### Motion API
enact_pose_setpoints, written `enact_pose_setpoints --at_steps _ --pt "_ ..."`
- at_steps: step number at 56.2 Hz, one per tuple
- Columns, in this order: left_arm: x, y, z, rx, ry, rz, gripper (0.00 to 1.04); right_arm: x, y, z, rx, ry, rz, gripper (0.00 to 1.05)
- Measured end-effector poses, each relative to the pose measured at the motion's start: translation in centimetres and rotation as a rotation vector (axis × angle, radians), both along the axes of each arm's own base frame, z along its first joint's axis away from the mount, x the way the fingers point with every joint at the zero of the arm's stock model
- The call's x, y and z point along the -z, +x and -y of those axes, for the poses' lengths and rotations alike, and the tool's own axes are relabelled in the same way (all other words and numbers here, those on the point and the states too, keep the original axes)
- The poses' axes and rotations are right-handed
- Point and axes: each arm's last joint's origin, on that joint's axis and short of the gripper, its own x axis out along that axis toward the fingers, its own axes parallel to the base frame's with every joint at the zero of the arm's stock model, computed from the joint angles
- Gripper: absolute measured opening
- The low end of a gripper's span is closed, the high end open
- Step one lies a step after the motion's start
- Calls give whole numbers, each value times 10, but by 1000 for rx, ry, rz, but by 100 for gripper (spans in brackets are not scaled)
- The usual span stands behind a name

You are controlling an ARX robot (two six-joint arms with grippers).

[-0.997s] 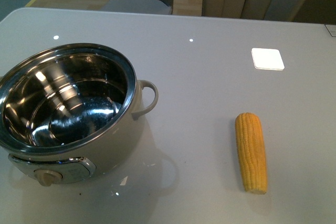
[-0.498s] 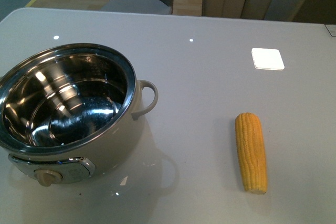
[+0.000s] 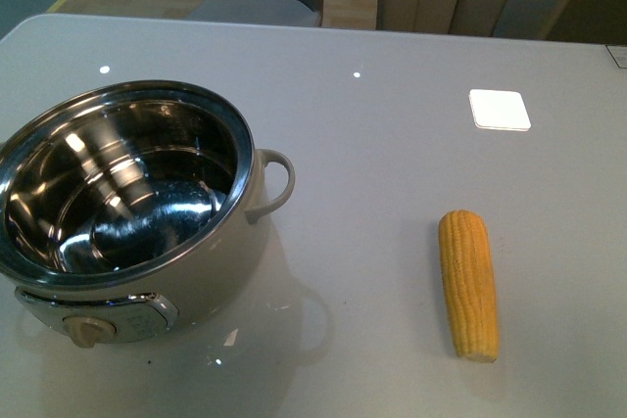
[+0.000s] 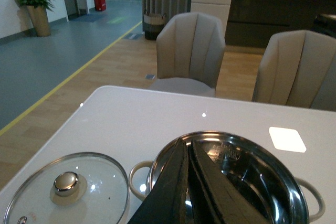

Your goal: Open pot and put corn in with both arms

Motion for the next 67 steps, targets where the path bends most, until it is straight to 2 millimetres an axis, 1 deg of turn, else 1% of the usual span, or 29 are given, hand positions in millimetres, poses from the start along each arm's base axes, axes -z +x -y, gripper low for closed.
enact_pose_setpoints --at_steps 14,16,21,25,28,29,30,36,37,39,42,44,45,46,47,48,49,52,56,67 --pt "-1 -2 0 0 0 14 3 0 0 0 0 0 1 96" --pt "-1 -2 0 0 0 15 5 0 0 0 0 0 1 96" --pt "-1 -2 0 0 0 15 21 0 0 0 0 0 1 96" --pt "-1 -2 0 0 0 15 32 0 0 0 0 0 1 96" --pt "-1 -2 0 0 0 15 42 0 0 0 0 0 1 96" --pt "-1 -2 0 0 0 15 48 0 0 0 0 0 1 96" --pt "-1 -2 0 0 0 15 49 0 0 0 0 0 1 96" --pt "-1 -2 0 0 0 15 69 0 0 0 0 0 1 96" --pt "-1 -2 0 0 0 15 71 0 0 0 0 0 1 96" --pt "-1 -2 0 0 0 15 80 0 0 0 0 0 1 96" --pt "-1 -2 0 0 0 15 90 0 0 0 0 0 1 96" --pt "-1 -2 0 0 0 15 95 1 1 0 16 12 -38 96" --pt "-1 -2 0 0 0 15 99 1 0 0 36 25 -106 96" --pt "-1 -2 0 0 3 14 100 1 1 0 66 40 -200 96" --pt "-1 -2 0 -1 3 14 99 0 1 0 111 58 -290 96" --pt "-1 -2 0 -1 3 14 98 1 2 0 126 61 -338 96" --pt "-1 -2 0 0 3 14 98 1 3 0 149 62 -441 96" --pt "-1 -2 0 0 3 14 98 6 5 -1 174 62 -584 96" --pt "-1 -2 0 0 3 14 98 13 9 -4 182 63 -664 96" --pt "-1 -2 0 0 3 14 98 18 29 -19 109 60 -698 96"
